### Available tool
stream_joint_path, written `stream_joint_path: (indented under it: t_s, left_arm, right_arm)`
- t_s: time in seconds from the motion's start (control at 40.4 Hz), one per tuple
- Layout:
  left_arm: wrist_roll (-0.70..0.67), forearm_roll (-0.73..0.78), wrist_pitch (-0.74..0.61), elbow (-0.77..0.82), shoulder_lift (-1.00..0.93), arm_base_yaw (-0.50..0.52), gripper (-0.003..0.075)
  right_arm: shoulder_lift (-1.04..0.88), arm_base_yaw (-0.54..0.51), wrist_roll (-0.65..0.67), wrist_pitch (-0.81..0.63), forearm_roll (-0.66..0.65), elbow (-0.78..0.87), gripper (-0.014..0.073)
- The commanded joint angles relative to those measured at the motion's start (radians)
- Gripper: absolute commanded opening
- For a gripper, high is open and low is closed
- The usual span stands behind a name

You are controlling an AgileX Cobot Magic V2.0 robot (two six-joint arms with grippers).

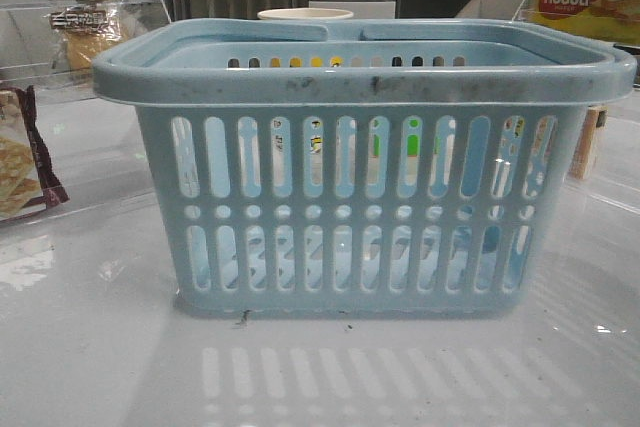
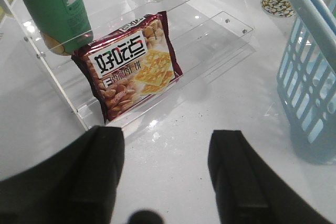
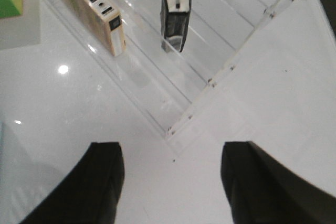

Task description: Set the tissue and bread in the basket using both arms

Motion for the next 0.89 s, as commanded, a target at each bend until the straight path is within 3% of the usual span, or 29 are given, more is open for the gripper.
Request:
stream_joint_path:
  t_s: [0.0, 0.372, 0.743, 0.793, 0.867]
  left_arm:
    - [0.001, -0.009, -0.077, -0.029, 0.010, 0.000, 0.0395]
    - [0.001, -0.009, -0.077, -0.029, 0.010, 0.000, 0.0380]
    - [0.001, -0.009, -0.077, -0.029, 0.010, 0.000, 0.0380]
    - [0.001, -0.009, -0.077, -0.029, 0.010, 0.000, 0.0380]
    - [0.001, -0.009, -0.077, -0.029, 0.010, 0.000, 0.0380]
  right_arm:
    - [0.086, -0.008, -0.002, -0.093, -0.007, -0.106, 0.0518]
    - [0.406, -0.008, -0.002, -0.146, -0.032, -0.332, 0.0518]
    - [0.558, -0.008, -0.002, -0.287, -0.032, -0.385, 0.0515]
    - [0.565, -0.008, -0.002, -0.291, -0.032, -0.385, 0.0490]
    - [0.568, -0.006, -0.002, -0.297, -0.032, -0.385, 0.0377]
